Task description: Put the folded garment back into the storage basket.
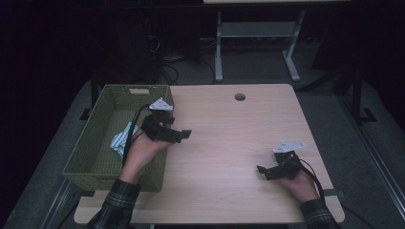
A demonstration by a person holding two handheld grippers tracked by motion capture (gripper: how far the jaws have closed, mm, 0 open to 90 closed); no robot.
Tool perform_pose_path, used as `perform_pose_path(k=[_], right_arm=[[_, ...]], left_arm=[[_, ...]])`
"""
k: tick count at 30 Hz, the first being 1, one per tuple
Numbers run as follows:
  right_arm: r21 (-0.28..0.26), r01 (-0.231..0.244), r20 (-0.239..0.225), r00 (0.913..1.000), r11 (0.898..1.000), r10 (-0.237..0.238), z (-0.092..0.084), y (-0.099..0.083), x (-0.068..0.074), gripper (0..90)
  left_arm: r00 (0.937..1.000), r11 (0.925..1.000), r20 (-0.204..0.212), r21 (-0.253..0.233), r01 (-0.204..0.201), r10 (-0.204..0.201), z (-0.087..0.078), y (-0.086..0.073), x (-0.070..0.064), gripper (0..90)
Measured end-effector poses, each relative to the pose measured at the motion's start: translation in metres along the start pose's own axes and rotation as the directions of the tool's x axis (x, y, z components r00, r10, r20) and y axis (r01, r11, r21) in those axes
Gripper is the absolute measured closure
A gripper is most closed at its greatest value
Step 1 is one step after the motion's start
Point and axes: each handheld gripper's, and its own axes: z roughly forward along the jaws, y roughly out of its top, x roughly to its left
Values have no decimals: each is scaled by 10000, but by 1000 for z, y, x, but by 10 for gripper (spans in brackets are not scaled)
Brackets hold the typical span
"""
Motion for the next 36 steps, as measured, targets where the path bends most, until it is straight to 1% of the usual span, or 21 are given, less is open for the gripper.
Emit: perform_pose_path(k=[7, 12, 14, 15, 18, 19, 20, 23, 25, 26, 27, 31, 32, 34, 36], right_arm=[[29, 13, 1, 10000, 10000, -13, 0, 0, 0, 58], [26, 28, 1, 10000, 10000, -28, 0, 0, 0, 58], [24, 29, 5, 10000, 10000, -29, 0, 0, 0, 58], [23, 27, 3, 10000, 10000, -27, 0, 0, 0, 58], [30, 20, 0, 10000, 10000, -20, 0, 0, 0, 58], [26, 22, 7, 10000, 10000, -22, 0, 0, 0, 58], [28, 24, 2, 10000, 10000, -24, 0, 0, 0, 58], [32, 9, 1, 10000, 10000, -9, 0, 0, 0, 58], [47, -28, -7, 10000, 10000, 28, 0, 0, 0, 58], [24, 42, 18, 10000, 10000, -42, 0, 0, 0, 58], [29, 19, 10, 10000, 10000, -19, 0, 0, 0, 58], [31, 23, 3, 10000, 10000, -23, 0, 0, 0, 58], [29, 25, 6, 10000, 10000, -25, 0, 0, 0, 58], [31, 25, 7, 10000, 10000, -25, 0, 0, 0, 58], [34, 19, 4, 10000, 10000, -19, 0, 0, 0, 58]], left_arm=[[9987, 9997, 468, 134, -213, 207, 28, -1, -22, 153], [9979, 9988, 533, 307, -382, 365, 43, -4, -32, 153], [9974, 9979, 491, 327, -552, 536, 48, -6, -37, 153], [9975, 9984, 504, 277, -501, 486, 50, -7, -39, 152], [9975, 9981, 516, 336, -509, 491, 59, -11, -46, 152], [9970, 9975, 512, 378, -594, 574, 61, -12, -47, 152], [9973, 9977, 489, 362, -571, 553, 64, -14, -49, 153], [9967, 9968, 471, 413, -688, 668, 72, -19, -53, 152], [9969, 9967, 447, 447, -674, 654, 78, -22, -55, 152], [9962, 9959, 420, 473, -777, 757, 80, -23, -55, 152], [9967, 9962, 410, 500, -714, 693, 85, -26, -56, 152], [9967, 9945, 375, 741, -740, 714, 97, -36, -56, 152], [9966, 9943, 372, 744, -763, 737, 100, -39, -56, 152], [9962, 9925, 322, 898, -832, 806, 105, -43, -54, 152], [9968, 9925, 299, 953, -762, 737, 111, -48, -53, 152]])
